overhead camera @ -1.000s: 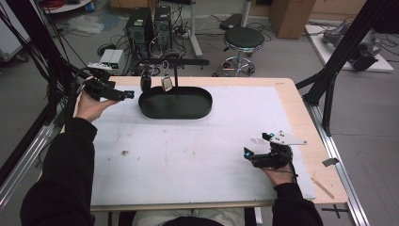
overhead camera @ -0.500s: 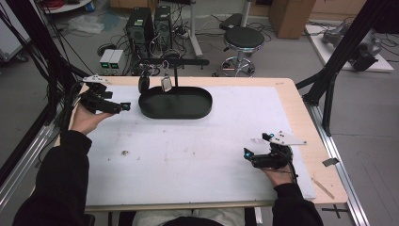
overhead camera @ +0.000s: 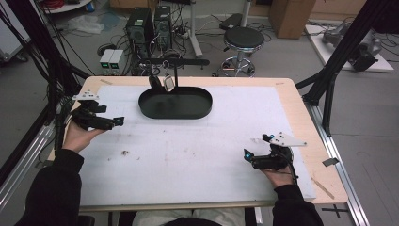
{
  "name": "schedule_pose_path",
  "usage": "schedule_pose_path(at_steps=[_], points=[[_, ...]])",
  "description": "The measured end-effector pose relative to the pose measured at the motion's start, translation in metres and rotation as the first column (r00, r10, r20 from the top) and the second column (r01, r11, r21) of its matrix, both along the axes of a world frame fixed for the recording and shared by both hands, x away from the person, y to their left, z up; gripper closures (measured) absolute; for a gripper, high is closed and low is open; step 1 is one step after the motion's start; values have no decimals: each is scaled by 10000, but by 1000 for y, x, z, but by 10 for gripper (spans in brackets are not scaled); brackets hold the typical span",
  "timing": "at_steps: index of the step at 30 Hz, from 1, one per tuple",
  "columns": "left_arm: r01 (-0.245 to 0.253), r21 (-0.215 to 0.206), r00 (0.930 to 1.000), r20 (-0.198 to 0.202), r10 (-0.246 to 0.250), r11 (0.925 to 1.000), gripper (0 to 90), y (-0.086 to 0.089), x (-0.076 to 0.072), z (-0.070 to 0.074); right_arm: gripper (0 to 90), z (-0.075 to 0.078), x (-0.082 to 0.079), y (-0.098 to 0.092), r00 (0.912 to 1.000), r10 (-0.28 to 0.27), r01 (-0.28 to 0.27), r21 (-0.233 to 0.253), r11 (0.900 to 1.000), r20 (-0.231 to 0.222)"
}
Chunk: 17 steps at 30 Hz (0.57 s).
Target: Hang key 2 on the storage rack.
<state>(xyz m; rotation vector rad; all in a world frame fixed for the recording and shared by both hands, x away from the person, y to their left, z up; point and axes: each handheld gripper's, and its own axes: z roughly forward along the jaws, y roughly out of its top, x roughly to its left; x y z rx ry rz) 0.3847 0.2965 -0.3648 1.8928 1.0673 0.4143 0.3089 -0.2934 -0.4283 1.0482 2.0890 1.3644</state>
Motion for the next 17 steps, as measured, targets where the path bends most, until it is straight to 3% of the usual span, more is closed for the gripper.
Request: schedule_pose_path(at_steps=[6, 17], points=[[94, 27, 9994, 336, -95, 10000, 17, 5, -16, -7, 8, -1, 1, 1, 10000, -2, 2, -24, 10000, -63], [410, 298, 9981, 456, -423, 9987, 17, 6, -42, -20, 8, -1, 3, 2, 9999, 2, -3, -54, 10000, -149]])
